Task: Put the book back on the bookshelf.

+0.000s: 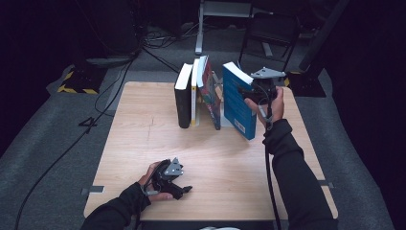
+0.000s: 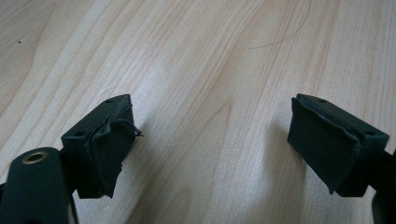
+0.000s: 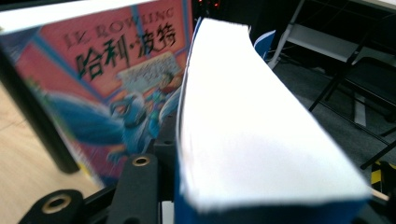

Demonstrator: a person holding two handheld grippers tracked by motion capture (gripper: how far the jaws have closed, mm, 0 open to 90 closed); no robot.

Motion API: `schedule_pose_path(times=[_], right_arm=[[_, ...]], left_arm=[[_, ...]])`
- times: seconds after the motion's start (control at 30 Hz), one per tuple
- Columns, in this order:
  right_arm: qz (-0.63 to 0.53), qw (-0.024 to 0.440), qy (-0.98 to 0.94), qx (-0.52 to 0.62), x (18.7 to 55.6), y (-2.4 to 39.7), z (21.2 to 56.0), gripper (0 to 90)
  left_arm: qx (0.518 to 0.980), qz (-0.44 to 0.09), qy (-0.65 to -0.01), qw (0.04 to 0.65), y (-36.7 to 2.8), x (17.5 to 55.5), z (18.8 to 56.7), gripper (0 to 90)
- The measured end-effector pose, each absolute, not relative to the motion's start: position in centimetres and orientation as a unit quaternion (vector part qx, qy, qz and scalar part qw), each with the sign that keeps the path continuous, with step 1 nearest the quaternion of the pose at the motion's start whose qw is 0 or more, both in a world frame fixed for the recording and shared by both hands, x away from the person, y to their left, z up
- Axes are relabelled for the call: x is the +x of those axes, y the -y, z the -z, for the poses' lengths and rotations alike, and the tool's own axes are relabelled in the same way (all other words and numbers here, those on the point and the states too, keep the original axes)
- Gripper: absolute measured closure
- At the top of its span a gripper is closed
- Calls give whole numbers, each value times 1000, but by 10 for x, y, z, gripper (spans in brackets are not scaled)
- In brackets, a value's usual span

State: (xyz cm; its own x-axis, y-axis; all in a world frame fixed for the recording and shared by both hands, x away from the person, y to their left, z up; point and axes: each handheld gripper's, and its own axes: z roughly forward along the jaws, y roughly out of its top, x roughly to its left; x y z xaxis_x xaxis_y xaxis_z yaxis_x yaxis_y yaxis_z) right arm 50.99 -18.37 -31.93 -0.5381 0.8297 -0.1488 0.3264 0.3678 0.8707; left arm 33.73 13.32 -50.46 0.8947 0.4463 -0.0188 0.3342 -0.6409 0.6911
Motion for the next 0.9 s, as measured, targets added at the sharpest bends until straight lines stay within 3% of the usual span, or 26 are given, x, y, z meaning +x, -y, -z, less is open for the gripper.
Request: schedule_pose_path(times=[0.47, 0.9], right_arm=[[-403, 279, -796, 355, 475, 198, 332, 589], [-386, 262, -805, 367, 481, 200, 325, 542]], left_arm=[[903, -78, -216, 364, -133, 338, 505, 150], [903, -78, -216, 364, -133, 338, 505, 150]])
